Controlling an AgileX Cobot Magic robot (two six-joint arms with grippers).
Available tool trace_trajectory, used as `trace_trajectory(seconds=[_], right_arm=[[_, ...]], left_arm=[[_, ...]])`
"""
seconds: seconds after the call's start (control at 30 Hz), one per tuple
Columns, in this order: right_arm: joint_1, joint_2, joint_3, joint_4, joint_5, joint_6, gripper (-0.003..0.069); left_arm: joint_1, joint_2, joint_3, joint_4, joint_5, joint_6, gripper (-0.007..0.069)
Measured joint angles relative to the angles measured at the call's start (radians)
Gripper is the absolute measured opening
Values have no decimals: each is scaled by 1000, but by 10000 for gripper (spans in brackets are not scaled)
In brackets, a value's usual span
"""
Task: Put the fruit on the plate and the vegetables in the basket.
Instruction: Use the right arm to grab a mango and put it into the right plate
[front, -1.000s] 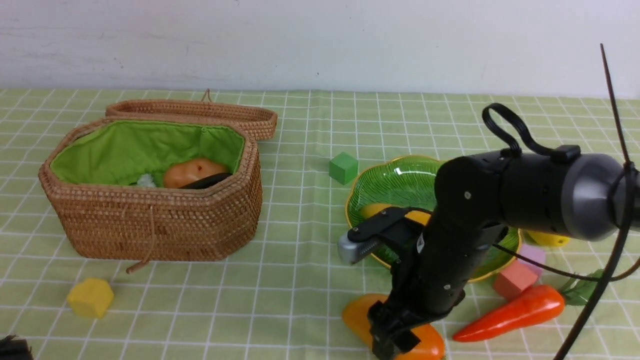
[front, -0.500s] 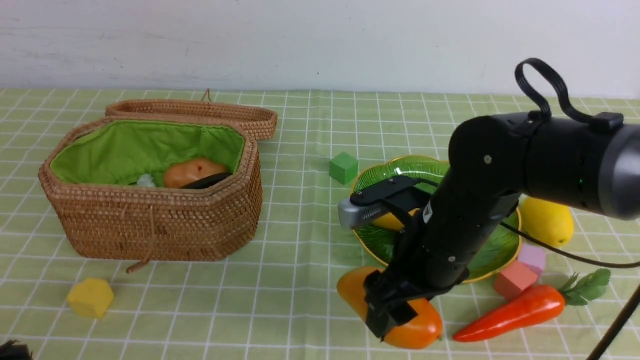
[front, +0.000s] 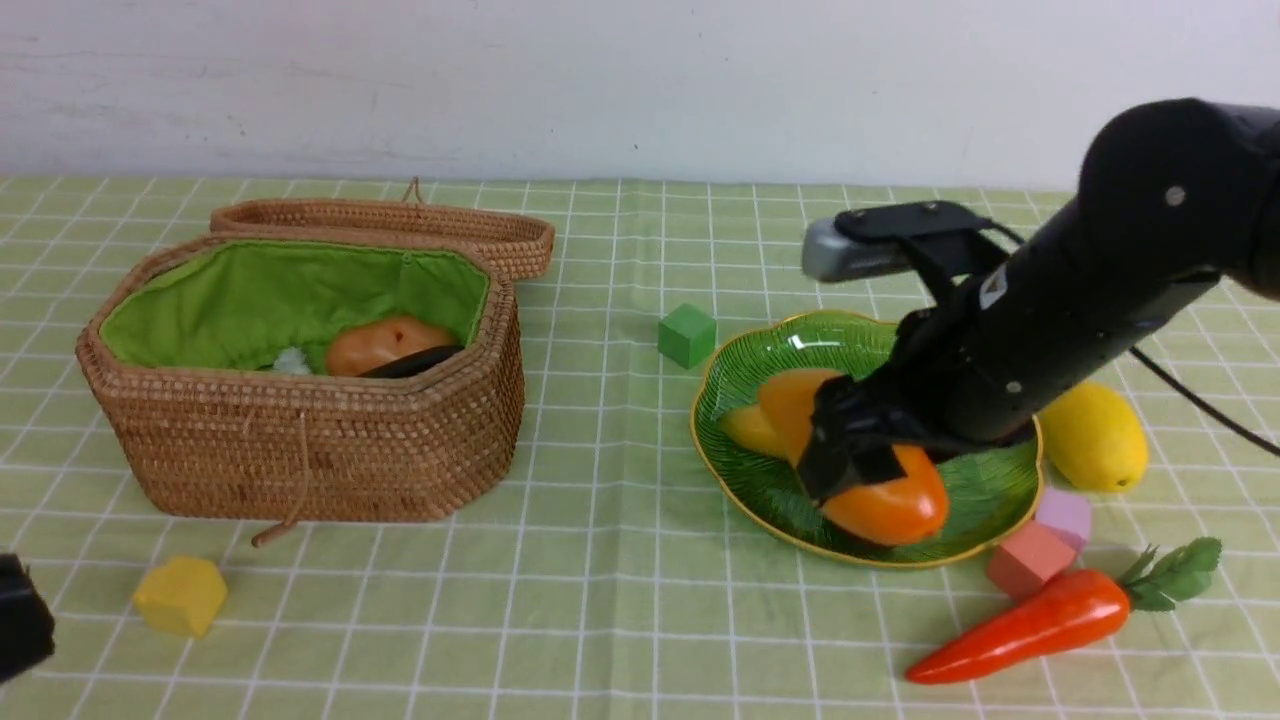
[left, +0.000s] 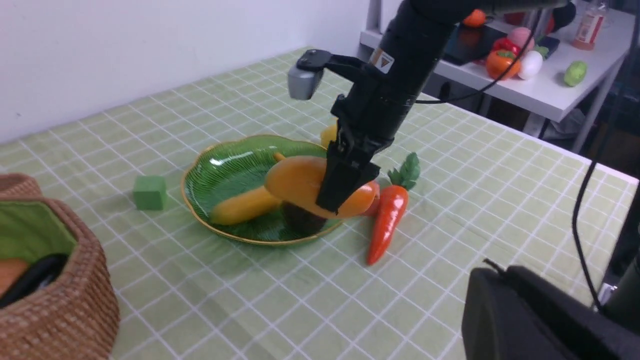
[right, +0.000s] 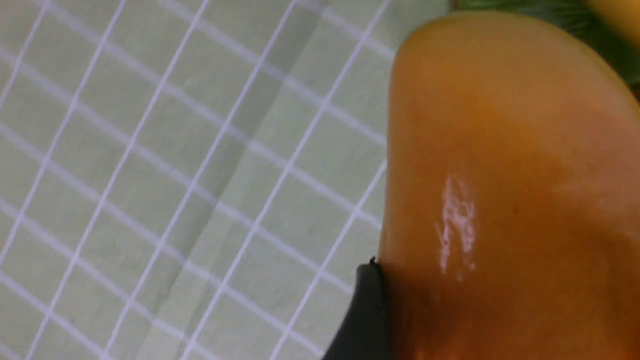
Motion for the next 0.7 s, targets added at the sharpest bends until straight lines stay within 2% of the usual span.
trace_trajectory(seconds=[0.1,0.13,0.23,0.3,0.37,0.43,0.5,0.7], right_arm=[[-61,-1,0,2,-67,14,596],[-91,-1,0,4,-109,15,596],[-116,-1,0,4,-171,16,596],[-145,12,0,7,-268,16,596],[-153,22,0,8,-304,16,596],[-166,61,0,8,-389,16,596],[-167,98,0,11,-442,16,596],[-165,210,0,31,-567,16,596]], left_arm=[[0,0,0,79,-32,-82,-13],[0,0,0,160,-52,-170,-13],[0,0,0,255,-60,-264,-13],[0,0,0,377,-62,-392,-13],[0,0,0,418,-62,-435,-13],[0,0,0,501,-64,-531,-13],[0,0,0,527,-64,-571,-13],[0,0,0,538,-65,-595,-13]])
